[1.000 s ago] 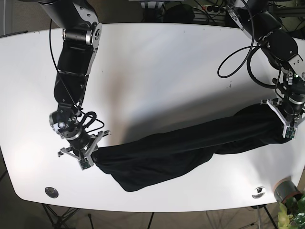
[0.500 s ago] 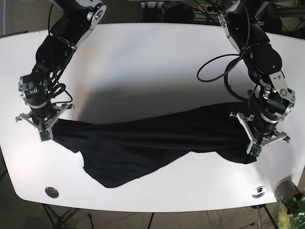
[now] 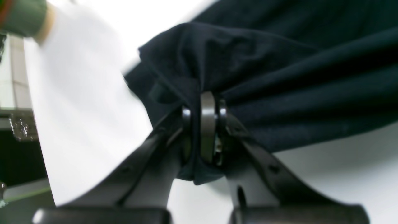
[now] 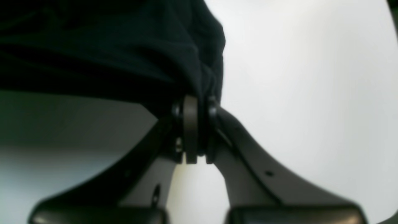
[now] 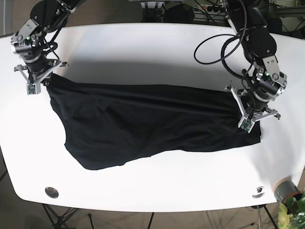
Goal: Fold the T-shirt properly
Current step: 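Lift and stretch the shirt with both grippers, laying it flat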
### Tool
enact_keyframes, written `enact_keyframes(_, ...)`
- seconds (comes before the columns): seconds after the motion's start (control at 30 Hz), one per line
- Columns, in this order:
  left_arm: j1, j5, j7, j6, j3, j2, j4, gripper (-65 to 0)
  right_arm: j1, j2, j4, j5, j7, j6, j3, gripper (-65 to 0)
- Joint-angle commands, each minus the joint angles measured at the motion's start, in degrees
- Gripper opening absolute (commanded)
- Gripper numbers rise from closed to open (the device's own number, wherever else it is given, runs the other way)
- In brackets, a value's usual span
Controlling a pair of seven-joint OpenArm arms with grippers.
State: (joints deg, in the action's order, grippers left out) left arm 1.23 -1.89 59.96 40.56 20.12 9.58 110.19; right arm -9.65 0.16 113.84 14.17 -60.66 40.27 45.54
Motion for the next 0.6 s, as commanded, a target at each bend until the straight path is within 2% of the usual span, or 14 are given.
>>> enact_keyframes(0.0,-2.69,1.06,-0.49,-0.56,2.52,1.36,1.06,-65.0,-2.97,0.58,1.10,3.98,0.84,-0.27,0.04,-62.9)
enact_keyframes(0.17,-6.73,1.06,-0.49,-0.56,7.88,1.18,0.97,-65.0,-6.22,0.58,1.02,8.55,0.75,-0.27,-0.04,-62.9)
enact_keyframes(0.3,-10.25,1.06,-0.49,-0.56,10.17,1.10,0.97,-65.0,-7.45,0.58,0.58,8.46,0.66,-0.27,-0.04,-62.9)
enact_keyframes(0.57,-14.47,1.06,-0.49,-0.56,10.43,1.45,0.89,-65.0,-10.17,0.93,-0.30,8.38,0.66,-0.27,-0.04,-62.9)
